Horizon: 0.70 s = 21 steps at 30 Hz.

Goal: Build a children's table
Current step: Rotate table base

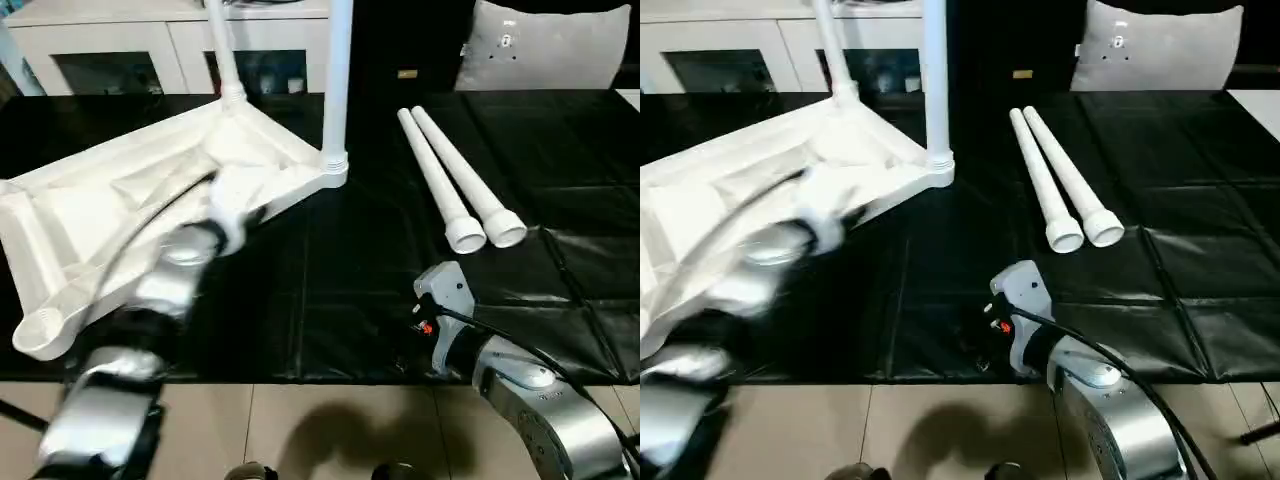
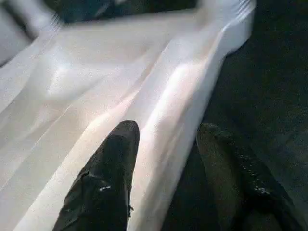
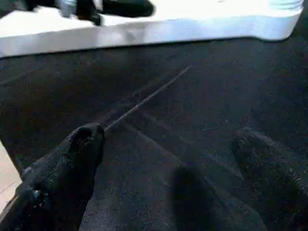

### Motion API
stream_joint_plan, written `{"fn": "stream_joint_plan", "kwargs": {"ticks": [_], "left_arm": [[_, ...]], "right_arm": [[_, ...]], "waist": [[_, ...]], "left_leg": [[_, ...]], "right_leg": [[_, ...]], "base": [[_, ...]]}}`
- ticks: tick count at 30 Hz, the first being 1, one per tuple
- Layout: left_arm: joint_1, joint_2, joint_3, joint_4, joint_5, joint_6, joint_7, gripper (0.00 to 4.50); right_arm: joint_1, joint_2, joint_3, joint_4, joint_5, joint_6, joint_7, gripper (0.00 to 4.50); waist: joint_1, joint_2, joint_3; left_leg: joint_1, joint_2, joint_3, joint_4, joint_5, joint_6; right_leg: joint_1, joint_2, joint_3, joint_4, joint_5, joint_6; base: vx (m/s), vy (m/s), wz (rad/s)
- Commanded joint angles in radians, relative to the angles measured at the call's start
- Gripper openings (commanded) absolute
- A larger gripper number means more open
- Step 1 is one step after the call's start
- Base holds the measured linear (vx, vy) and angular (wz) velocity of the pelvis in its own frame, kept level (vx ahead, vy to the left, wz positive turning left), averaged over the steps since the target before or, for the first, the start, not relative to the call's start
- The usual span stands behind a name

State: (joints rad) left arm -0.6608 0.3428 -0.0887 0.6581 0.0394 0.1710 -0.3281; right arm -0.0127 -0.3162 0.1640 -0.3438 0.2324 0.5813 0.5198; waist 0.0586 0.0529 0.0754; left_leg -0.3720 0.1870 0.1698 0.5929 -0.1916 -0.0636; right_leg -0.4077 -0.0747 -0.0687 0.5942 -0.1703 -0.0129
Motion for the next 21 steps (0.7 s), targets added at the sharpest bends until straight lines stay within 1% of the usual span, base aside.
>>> {"fn": "stream_joint_plan", "kwargs": {"ticks": [1,2,3,4,5,7,9,12,13,14,16,17,18,21], "left_arm": [[0.019,0.034,0.008,-0.08,0.003,0.083,-0.043,2.27],[0.043,0.062,0.005,-0.13,0.001,0.133,-0.078,2.27],[0.075,0.103,-0.001,-0.196,-0.006,0.202,-0.128,2.27],[0.075,0.103,-0.001,-0.196,-0.006,0.202,-0.128,2.27],[0.094,0.133,-0.005,-0.231,-0.008,0.243,-0.157,2.27],[0.103,0.155,-0.006,-0.245,-0.01,0.271,-0.178,2.27],[0.124,0.219,-0.014,-0.285,-0.014,0.362,-0.233,2.27],[0.131,0.241,-0.02,-0.3,-0.017,0.394,-0.257,2.27],[0.14,0.262,-0.021,-0.326,-0.025,0.437,-0.288,2.27],[0.147,0.28,-0.027,-0.341,-0.029,0.462,-0.317,2.27],[0.163,0.311,-0.039,-0.372,-0.033,0.512,-0.362,2.27],[0.163,0.312,-0.04,-0.373,-0.032,0.513,-0.363,2.27],[0.171,0.332,-0.05,-0.382,-0.022,0.533,-0.377,2.27],[0.173,0.355,-0.065,-0.37,-0.008,0.54,-0.395,2.27]], "right_arm": [[-0.017,0.003,0.002,0.002,-0.004,0.002,0.0,4.5],[-0.02,0.002,0.005,0.005,-0.002,0.003,0.001,4.5],[-0.025,0.0,0.007,0.01,0.001,0.004,0.002,4.5],[-0.025,0.0,0.007,0.01,0.001,0.004,0.002,4.5],[-0.028,-0.001,0.009,0.013,0.001,0.005,0.002,4.5],[-0.028,-0.002,0.009,0.015,0.002,0.005,0.003,4.5],[-0.03,-0.004,0.011,0.02,0.002,0.006,0.007,4.5],[-0.03,-0.005,0.012,0.018,0.005,0.01,0.01,4.5],[-0.029,-0.008,0.013,0.015,0.01,0.013,0.016,4.5],[-0.028,-0.011,0.014,0.01,0.017,0.017,0.024,4.5],[-0.024,-0.022,0.019,-0.002,0.031,0.021,0.047,4.5],[-0.024,-0.023,0.019,-0.002,0.031,0.021,0.048,4.5],[-0.02,-0.033,0.022,-0.016,0.044,0.026,0.068,4.5],[-0.014,-0.05,0.025,-0.032,0.058,0.034,0.094,4.5]], "waist": [[0.002,0.002,-0.07],[0.005,0.004,-0.073],[0.004,0.003,-0.07],[0.004,0.005,-0.072],[0.004,0.007,-0.07],[0.005,0.008,-0.069],[0.004,0.011,-0.067],[0.002,0.012,-0.067],[0.003,0.013,-0.067],[0.002,0.015,-0.065],[0.001,0.014,-0.066],[0.001,0.015,-0.066],[0.001,0.016,-0.066],[0.002,0.016,-0.065]], "left_leg": [[0.008,0.036,-0.015,-0.072,-0.206,0.023],[0.011,0.042,-0.019,-0.075,-0.2,0.015],[0.009,0.039,-0.016,-0.075,-0.199,0.013],[0.01,0.041,-0.018,-0.076,-0.196,0.011],[0.011,0.038,-0.015,-0.075,-0.2,0.01],[0.011,0.036,-0.014,-0.075,-0.203,0.008],[0.009,0.035,-0.016,-0.078,-0.215,0.001],[0.012,0.033,-0.015,-0.077,-0.23,-0.004],[0.013,0.034,-0.016,-0.078,-0.23,-0.006],[0.011,0.034,-0.016,-0.079,-0.23,-0.006],[0.012,0.034,-0.016,-0.079,-0.229,-0.007],[0.012,0.034,-0.016,-0.079,-0.23,-0.008],[0.013,0.034,-0.016,-0.079,-0.235,-0.008],[0.013,0.032,-0.016,-0.078,-0.238,-0.004]], "right_leg": [[0.053,-0.063,0.046,-0.074,-0.259,-0.18],[0.053,-0.067,0.048,-0.066,-0.238,-0.186],[0.051,-0.063,0.047,-0.066,-0.229,-0.184],[0.052,-0.064,0.048,-0.062,-0.215,-0.188],[0.049,-0.062,0.048,-0.064,-0.214,-0.189],[0.05,-0.062,0.049,-0.064,-0.207,-0.192],[0.05,-0.061,0.048,-0.063,-0.218,-0.187],[0.049,-0.062,0.049,-0.068,-0.234,-0.184],[0.05,-0.063,0.049,-0.066,-0.232,-0.185],[0.05,-0.062,0.049,-0.065,-0.231,-0.187],[0.05,-0.061,0.049,-0.065,-0.222,-0.189],[0.05,-0.061,0.049,-0.063,-0.219,-0.191],[0.05,-0.061,0.049,-0.064,-0.22,-0.192],[0.052,-0.061,0.049,-0.066,-0.23,-0.189]], "base": [[0.0,0.0,0.0],[0.0,0.0,0.0],[0.0,0.0,0.0],[0.0,0.0,0.0],[0.0,0.0,0.0],[0.0,0.0,0.0],[0.0,0.0,0.0],[0.0,0.0,0.0],[0.0,0.0,0.0],[0.0,0.0,0.0],[0.0,0.0,0.0],[0.0,0.0,0.0],[0.0,0.0,0.0],[0.0,0.0,0.0]]}}
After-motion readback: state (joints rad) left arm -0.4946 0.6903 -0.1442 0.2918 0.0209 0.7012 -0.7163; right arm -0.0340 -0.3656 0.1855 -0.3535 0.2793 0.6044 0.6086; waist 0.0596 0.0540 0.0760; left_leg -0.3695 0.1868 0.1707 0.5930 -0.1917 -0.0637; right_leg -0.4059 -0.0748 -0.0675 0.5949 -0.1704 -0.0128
